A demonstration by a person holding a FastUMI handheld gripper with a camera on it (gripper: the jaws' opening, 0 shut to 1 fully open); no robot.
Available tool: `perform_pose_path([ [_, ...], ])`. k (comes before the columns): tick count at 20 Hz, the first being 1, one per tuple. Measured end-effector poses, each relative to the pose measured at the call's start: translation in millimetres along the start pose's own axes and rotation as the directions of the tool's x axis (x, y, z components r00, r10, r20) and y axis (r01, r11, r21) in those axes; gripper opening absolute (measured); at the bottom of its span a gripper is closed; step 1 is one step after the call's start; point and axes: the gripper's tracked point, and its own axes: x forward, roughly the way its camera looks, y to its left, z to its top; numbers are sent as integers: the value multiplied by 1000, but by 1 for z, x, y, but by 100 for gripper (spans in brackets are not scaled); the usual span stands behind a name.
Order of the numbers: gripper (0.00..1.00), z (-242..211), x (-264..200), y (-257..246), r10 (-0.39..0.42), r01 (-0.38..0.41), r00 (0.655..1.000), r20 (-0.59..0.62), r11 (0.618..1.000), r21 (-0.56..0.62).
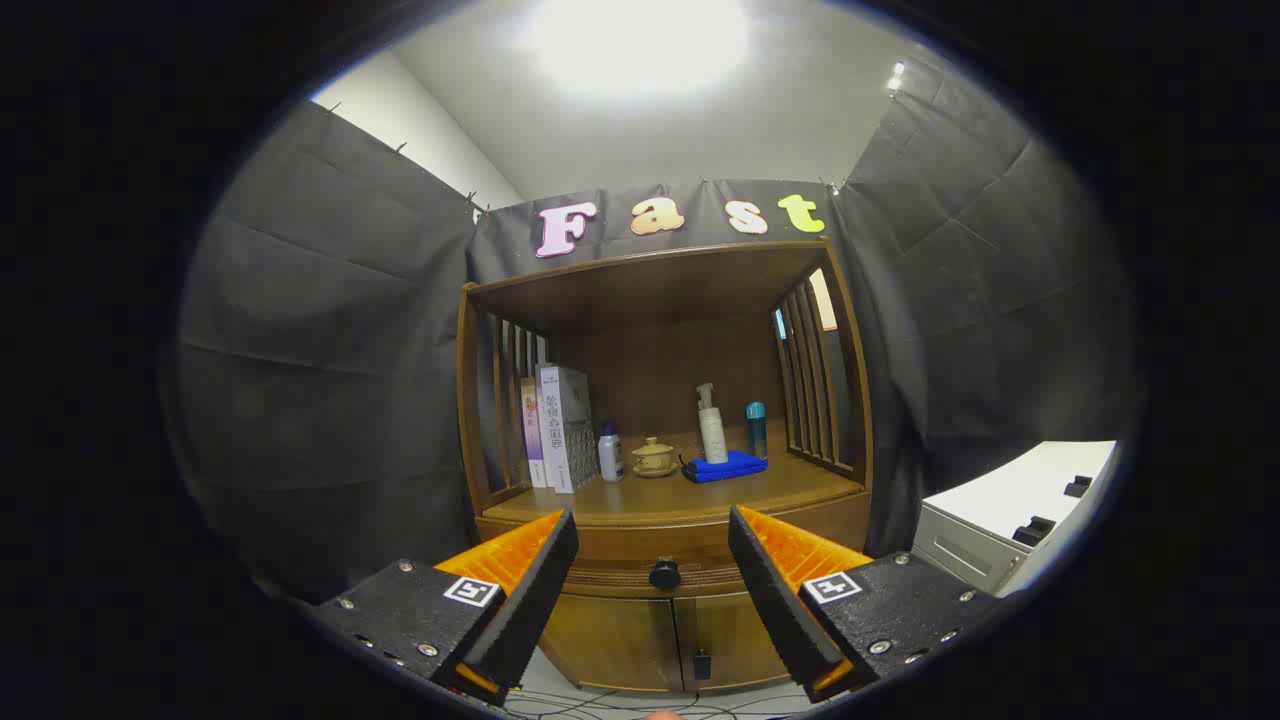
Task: Pull open the drawer, take out the items inside it, and place them on the countertop above the cabinet.
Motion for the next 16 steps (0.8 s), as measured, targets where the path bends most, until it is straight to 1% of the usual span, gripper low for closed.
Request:
perform_pose_path([
  [16, 94, -3, 2, 1, 15, -15, 1000, -5, 1000, -6],
])
